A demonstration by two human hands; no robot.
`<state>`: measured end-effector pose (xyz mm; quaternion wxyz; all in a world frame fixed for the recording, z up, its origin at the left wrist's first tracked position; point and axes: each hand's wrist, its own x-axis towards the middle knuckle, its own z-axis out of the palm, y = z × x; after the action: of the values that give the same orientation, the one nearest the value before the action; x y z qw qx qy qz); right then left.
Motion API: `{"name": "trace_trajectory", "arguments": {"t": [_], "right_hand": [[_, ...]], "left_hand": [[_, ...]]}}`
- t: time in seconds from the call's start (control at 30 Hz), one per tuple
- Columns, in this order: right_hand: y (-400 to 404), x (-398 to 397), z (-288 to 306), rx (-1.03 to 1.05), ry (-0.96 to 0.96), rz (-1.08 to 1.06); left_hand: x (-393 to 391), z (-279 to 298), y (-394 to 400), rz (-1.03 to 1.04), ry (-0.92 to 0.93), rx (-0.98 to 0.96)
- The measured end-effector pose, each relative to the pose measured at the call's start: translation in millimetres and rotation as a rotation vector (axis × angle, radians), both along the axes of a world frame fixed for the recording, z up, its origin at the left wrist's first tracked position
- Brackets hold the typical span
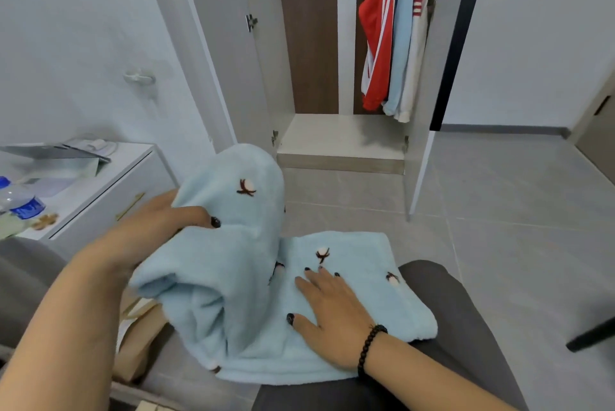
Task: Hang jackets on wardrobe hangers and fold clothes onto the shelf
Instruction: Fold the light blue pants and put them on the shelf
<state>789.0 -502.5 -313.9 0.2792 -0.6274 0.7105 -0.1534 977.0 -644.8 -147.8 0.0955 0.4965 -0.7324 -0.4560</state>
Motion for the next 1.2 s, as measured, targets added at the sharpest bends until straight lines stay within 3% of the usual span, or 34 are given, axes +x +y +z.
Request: {"name": "trace_trajectory", "arguments": {"t": [0.1, 0.2, 0.23, 0.33, 0.43, 0.53, 0.6, 0.67, 0.77, 0.87, 1.03, 1.1, 1.2], "right_hand": [[3.8, -13.2, 11.5, -0.148, -0.665, -0.336], [1.8, -38.9, 23.9, -0.144, -1.254, -0.691], [2.0, -48.9, 26.5, -0.140, -1.353, -0.756], [6.9, -72.9, 33.6, -0.091, -1.457, -0.814], [12.3, -86.9, 31.8, 0.032, -1.386, -0.700], [12.3, -94.5, 30.4, 0.098, -1.209, -0.643], [7.7, -94.8, 34.3, 0.091, -1.095, -0.654], [0.3, -95.8, 39.7, 0.028, -1.005, -0.667], [-12.4, -106.7, 62.3, -0.101, -1.045, -0.633], [-20.1, -131.9, 76.1, -0.146, -1.030, -0.652], [-12.5, -142.1, 40.7, 0.269, -0.490, -0.592], [-14.3, -138.1, 43.4, 0.252, -0.337, -0.566], [-35.5, -129.4, 67.2, 0.107, 0.042, -0.396]], "left_hand": [[-32.2, 15.7, 14.5, -0.118, -0.219, -0.155], [-79.8, 13.1, 33.8, -0.251, -0.434, -0.281], [-94.7, 6.0, 41.1, -0.279, -0.417, -0.272], [-130.2, -24.0, 68.5, -0.289, -0.199, 0.024], [-141.9, -58.0, 82.0, -0.308, -0.074, 0.163], [-130.8, -74.5, 78.1, -0.236, 0.164, 0.232], [-119.6, -80.3, 77.3, -0.153, 0.308, 0.169], [-106.7, -87.5, 74.6, -0.059, 0.353, -0.041], [-91.1, -94.2, 74.9, -0.022, 0.201, -0.317], [-83.1, -111.5, 81.3, -0.023, 0.028, -0.261], [-79.7, -138.7, 108.3, -0.006, -0.119, -0.200], [-78.8, -137.7, 111.8, 0.039, -0.096, -0.207], [-77.8, -137.0, 109.5, 0.125, -0.057, -0.201]]}}
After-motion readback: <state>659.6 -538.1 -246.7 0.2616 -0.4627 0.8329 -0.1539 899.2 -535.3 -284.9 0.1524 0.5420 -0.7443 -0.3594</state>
